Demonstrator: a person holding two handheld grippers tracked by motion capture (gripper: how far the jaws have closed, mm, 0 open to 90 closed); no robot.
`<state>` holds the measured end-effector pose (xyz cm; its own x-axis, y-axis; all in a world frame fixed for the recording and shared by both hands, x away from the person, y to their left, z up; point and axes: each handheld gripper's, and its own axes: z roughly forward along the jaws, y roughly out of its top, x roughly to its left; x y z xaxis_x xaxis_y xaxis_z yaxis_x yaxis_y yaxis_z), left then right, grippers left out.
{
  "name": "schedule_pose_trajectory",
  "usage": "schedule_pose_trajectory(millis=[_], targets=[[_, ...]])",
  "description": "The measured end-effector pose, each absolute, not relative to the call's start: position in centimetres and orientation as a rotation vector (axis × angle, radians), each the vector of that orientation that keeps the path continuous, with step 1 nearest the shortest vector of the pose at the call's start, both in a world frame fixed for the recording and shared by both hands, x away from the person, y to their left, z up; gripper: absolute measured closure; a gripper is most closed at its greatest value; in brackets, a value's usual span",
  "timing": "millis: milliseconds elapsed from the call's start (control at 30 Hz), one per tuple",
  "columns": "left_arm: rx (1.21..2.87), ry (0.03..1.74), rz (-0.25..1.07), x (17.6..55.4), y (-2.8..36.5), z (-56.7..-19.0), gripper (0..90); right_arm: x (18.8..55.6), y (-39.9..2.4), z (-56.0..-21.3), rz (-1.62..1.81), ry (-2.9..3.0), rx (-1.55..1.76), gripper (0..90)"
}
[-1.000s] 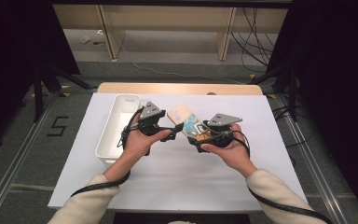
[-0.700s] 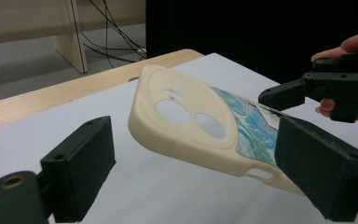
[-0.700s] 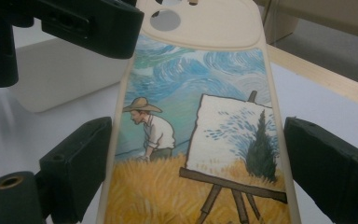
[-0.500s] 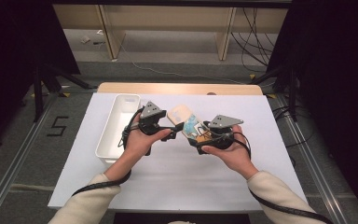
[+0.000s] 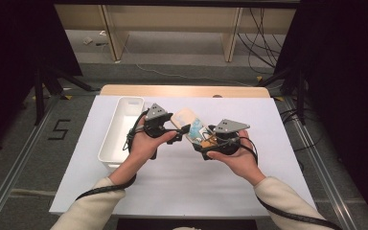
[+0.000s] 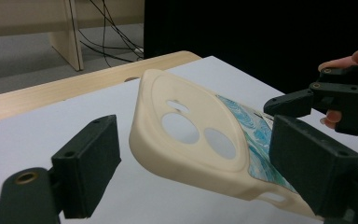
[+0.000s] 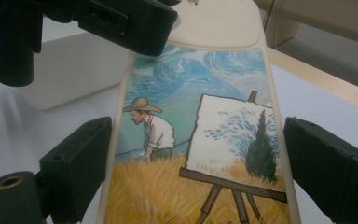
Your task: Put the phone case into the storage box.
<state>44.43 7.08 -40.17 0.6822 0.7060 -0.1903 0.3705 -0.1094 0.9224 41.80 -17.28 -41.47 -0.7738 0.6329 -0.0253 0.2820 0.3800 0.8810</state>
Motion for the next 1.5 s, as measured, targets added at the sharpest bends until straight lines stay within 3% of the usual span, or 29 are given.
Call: schedule_pose_trajectory(millis=[367,1267,1300,1333,1367,1400,1500], targets=[[1.700,0.882,0.325,44.5,7.1,-40.3,25.2,41.7,-17.2,-41.4,1.356,2.282,0.787,11.5],[1.506,0.899,0.162,44.2,7.8,-39.5,69.2,41.8,-17.0,-42.3,1.317,2.314,0.779,11.5],[1.495,0.891,0.149,44.1,7.7,-39.4,71.1,41.8,-17.0,-42.4,1.313,2.318,0.775,13.5],[1.511,0.868,0.161,43.9,7.6,-39.2,78.3,41.7,-17.0,-42.4,1.315,2.329,0.759,45.9],[1.530,0.851,0.194,43.6,7.3,-39.0,79.2,41.5,-17.0,-42.5,1.378,2.232,0.791,51.5],[1.547,0.836,0.214,43.4,7.1,-38.8,79.0,41.6,-17.0,-42.4,1.372,2.234,0.808,38.8],[1.533,0.804,0.174,43.0,6.9,-38.2,79.4,41.7,-17.0,-42.3,1.363,2.230,0.807,33.2]])
